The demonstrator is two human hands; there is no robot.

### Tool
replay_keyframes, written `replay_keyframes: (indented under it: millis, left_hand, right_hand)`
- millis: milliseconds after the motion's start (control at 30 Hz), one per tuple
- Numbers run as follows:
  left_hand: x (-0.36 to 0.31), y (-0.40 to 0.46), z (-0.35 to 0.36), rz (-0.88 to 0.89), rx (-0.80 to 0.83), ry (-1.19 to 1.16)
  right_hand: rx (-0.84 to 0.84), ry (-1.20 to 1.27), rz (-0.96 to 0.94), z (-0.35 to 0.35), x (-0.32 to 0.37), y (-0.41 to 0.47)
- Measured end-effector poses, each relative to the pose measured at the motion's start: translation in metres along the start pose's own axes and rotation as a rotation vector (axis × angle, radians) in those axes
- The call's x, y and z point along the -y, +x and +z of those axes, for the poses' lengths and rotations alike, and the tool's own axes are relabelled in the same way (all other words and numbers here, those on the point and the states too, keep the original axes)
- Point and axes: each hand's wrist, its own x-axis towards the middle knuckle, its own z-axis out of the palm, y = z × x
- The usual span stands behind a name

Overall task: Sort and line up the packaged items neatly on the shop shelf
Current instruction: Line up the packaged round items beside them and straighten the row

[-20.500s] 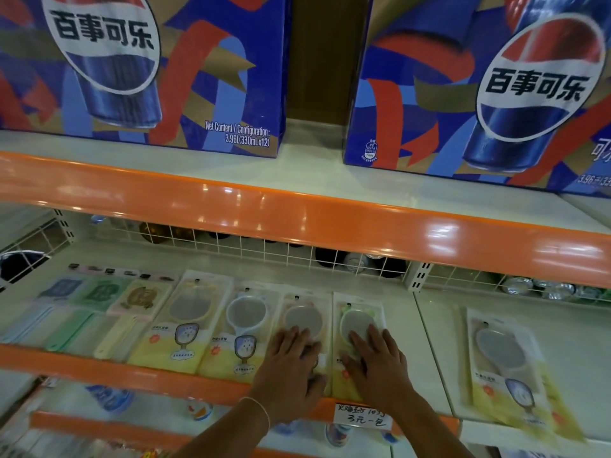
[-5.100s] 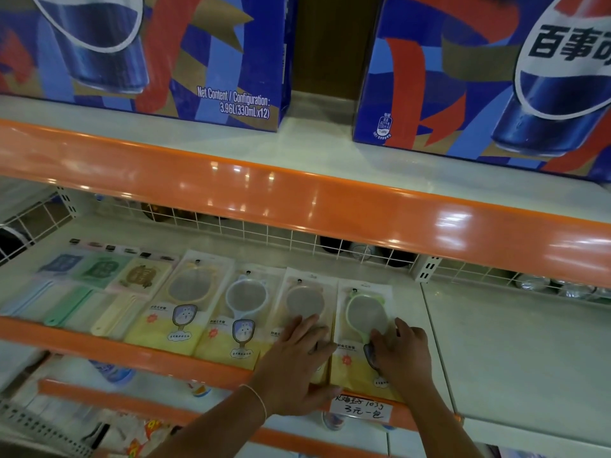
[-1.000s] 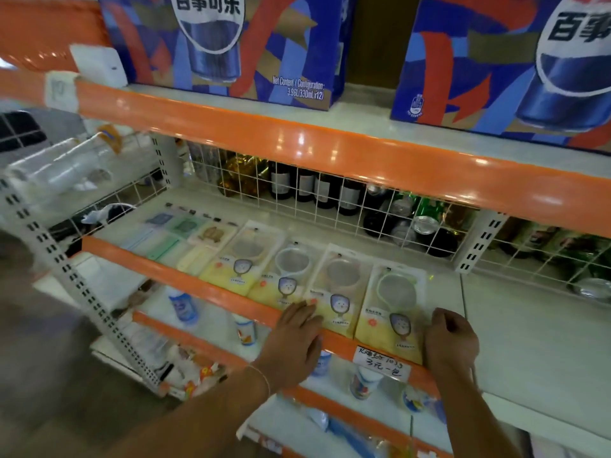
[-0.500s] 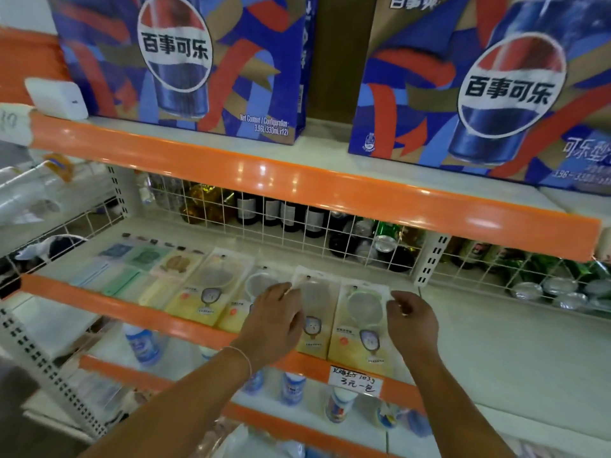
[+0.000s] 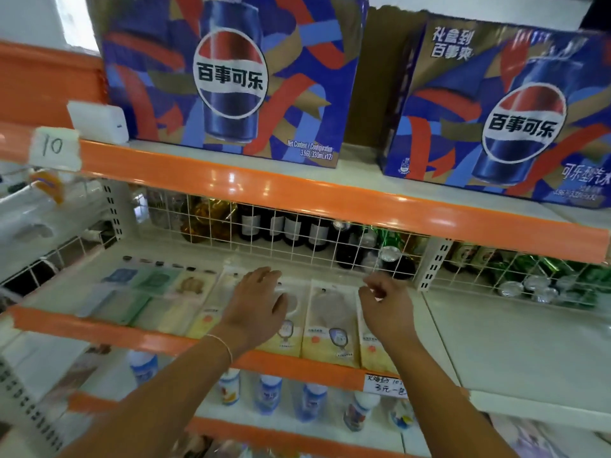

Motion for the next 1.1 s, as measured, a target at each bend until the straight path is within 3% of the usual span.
replay_keyframes:
  millis: [333, 700, 833, 1100]
  left_hand:
    - [0.060, -0.024, 0.005, -0.045, 0.106, -0.018]
    - [0.028, -0.005, 0.046, -0.068, 0.187, -0.112]
    - [0.012, 0.007, 0.075, -0.042, 0.199, -0.037]
    - [-0.016, 0.024, 0.142, 0.151, 0.320, 0.319]
  right_hand:
    - [0.032, -0.058, 0.152, 0.043, 0.001, -0.041]
    - [0.064, -0.421, 0.418, -0.001, -0.073, -0.008]
    - [0.152, -0.524, 0.531, -0.015, -0.103, 0.011]
    - [0.372, -0.761, 0.296, 0.000, -0.120, 0.016]
